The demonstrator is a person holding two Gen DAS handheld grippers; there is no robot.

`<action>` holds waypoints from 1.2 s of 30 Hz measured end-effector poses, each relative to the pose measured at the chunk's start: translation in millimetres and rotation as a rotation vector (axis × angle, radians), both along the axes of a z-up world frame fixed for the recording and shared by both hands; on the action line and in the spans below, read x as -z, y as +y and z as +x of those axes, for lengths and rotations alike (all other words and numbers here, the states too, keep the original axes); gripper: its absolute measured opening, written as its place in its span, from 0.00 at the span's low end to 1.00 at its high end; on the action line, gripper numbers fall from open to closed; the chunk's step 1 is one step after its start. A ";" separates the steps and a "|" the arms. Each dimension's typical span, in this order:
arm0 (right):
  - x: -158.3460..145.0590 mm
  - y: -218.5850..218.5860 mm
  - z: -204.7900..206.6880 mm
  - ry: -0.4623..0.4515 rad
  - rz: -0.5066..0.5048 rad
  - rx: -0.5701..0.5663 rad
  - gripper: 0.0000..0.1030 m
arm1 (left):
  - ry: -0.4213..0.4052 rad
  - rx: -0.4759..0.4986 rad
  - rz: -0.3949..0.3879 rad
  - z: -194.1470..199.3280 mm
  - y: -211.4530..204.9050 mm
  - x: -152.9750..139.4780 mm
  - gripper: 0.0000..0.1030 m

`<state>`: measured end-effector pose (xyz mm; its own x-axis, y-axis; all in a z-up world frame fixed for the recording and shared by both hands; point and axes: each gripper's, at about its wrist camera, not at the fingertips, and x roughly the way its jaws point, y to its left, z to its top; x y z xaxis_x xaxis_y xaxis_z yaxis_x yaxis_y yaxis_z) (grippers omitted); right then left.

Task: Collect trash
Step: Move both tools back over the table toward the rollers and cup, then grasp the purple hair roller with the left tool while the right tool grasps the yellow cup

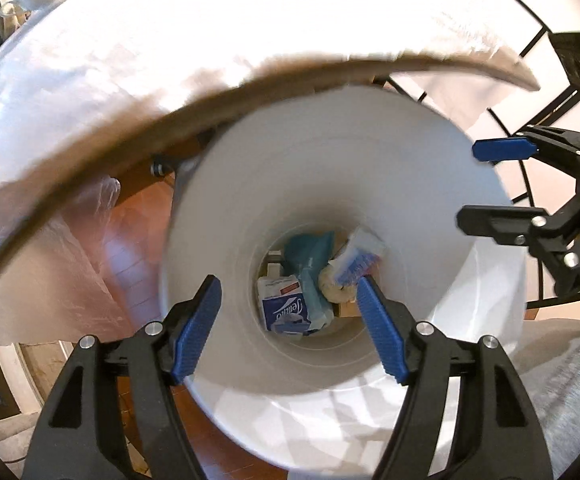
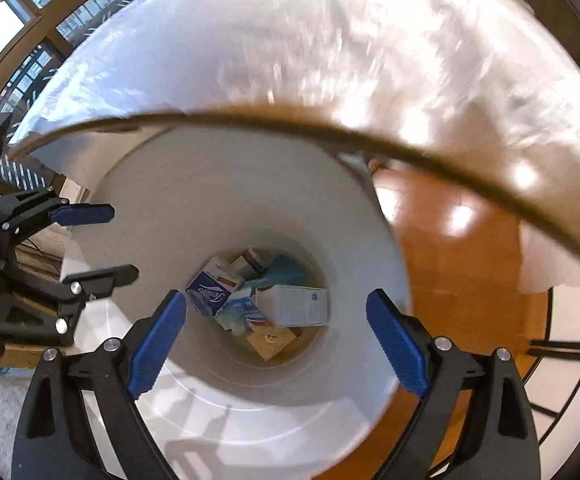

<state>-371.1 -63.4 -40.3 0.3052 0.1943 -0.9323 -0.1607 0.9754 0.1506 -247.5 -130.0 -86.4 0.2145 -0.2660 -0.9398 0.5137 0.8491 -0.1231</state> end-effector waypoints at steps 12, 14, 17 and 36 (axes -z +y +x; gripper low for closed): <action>-103.4 -15.8 53.8 -0.338 -0.052 0.022 0.95 | -0.351 -0.137 -0.166 58.8 40.1 -133.5 0.94; -112.1 -18.4 76.8 -0.383 -0.052 0.026 0.95 | -0.365 -0.187 -0.167 80.1 49.2 -138.9 0.94; -121.9 -16.5 114.8 -0.432 -0.072 0.015 0.95 | -0.402 -0.249 -0.154 127.7 55.8 -141.8 0.94; -93.2 7.3 259.2 -0.407 -0.079 -0.141 0.75 | -0.349 -0.184 -0.129 313.0 0.8 -114.3 0.86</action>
